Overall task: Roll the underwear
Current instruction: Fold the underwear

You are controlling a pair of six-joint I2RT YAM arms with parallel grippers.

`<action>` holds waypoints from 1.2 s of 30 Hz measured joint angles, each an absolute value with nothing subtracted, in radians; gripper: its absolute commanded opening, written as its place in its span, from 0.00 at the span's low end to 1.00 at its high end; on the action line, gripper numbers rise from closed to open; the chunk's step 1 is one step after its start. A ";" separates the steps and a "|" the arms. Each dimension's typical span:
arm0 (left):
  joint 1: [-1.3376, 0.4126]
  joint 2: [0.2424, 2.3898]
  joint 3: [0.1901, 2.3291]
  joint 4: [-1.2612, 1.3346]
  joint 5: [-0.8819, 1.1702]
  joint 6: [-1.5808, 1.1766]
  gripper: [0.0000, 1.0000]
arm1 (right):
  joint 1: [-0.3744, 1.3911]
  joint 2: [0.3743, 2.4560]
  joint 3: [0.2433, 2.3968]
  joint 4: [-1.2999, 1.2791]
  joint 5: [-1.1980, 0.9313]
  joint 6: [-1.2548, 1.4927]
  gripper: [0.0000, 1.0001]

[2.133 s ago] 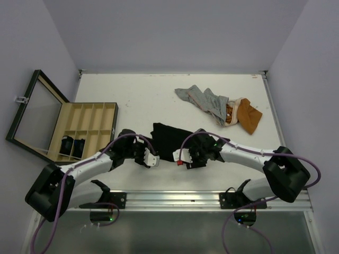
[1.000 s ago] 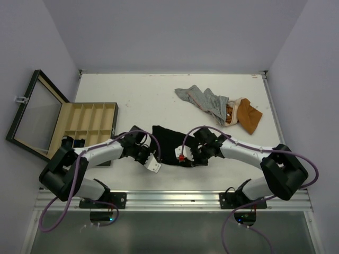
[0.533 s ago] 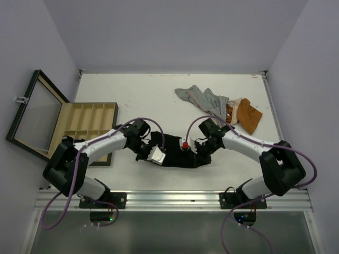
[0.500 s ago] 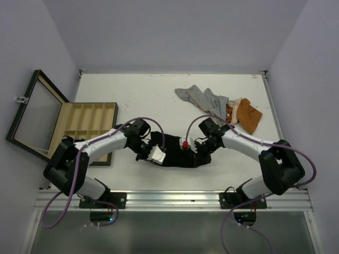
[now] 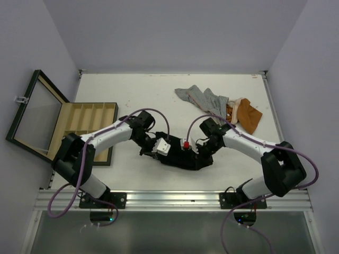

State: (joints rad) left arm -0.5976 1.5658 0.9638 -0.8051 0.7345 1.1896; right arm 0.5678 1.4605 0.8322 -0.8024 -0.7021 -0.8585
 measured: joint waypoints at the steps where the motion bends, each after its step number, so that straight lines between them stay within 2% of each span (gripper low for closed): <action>1: -0.598 1.568 0.978 -0.811 0.736 1.189 0.00 | 0.567 1.454 0.834 -0.813 -0.702 -0.859 0.00; 12: -0.574 1.695 1.211 -0.913 0.762 1.188 0.00 | 0.444 1.489 0.902 -0.898 -0.763 -0.865 0.00; 18: -0.524 1.893 1.468 -1.003 0.797 1.188 0.01 | 0.320 1.698 1.059 -1.011 -0.859 -0.891 0.00; 23: -0.477 2.111 1.723 -1.081 0.825 1.178 0.07 | 0.205 1.956 1.269 -1.163 -0.963 -0.920 0.03; 26: -0.451 2.238 1.839 -1.106 0.834 1.159 0.21 | 0.136 2.127 1.398 -1.235 -1.026 -0.928 0.04; 27: -0.443 2.276 1.866 -1.108 0.836 1.145 0.32 | 0.119 2.165 1.423 -1.246 -1.044 -0.927 0.04; 28: -0.434 2.309 1.885 -1.102 0.837 1.135 0.37 | 0.100 2.207 1.444 -1.251 -1.059 -0.923 0.04; 30: -0.417 2.352 1.898 -1.082 0.841 1.093 0.63 | 0.069 2.253 1.456 -1.261 -1.077 -0.906 0.04; 32: -0.400 2.356 1.900 -1.076 0.879 1.044 0.72 | 0.052 2.260 1.454 -1.257 -1.089 -0.863 0.06; 33: -0.395 2.349 1.901 -1.052 0.879 1.021 0.80 | 0.050 2.253 1.454 -1.245 -1.094 -0.834 0.07; 36: -0.384 2.319 1.895 -0.967 0.872 0.949 0.89 | 0.054 2.227 1.439 -1.182 -1.089 -0.743 0.09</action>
State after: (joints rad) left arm -0.3836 2.3188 1.8950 -0.9672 0.8722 0.9485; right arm 0.0544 2.2269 1.4387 -1.1816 -1.0893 -0.7425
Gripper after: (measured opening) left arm 0.844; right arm 0.070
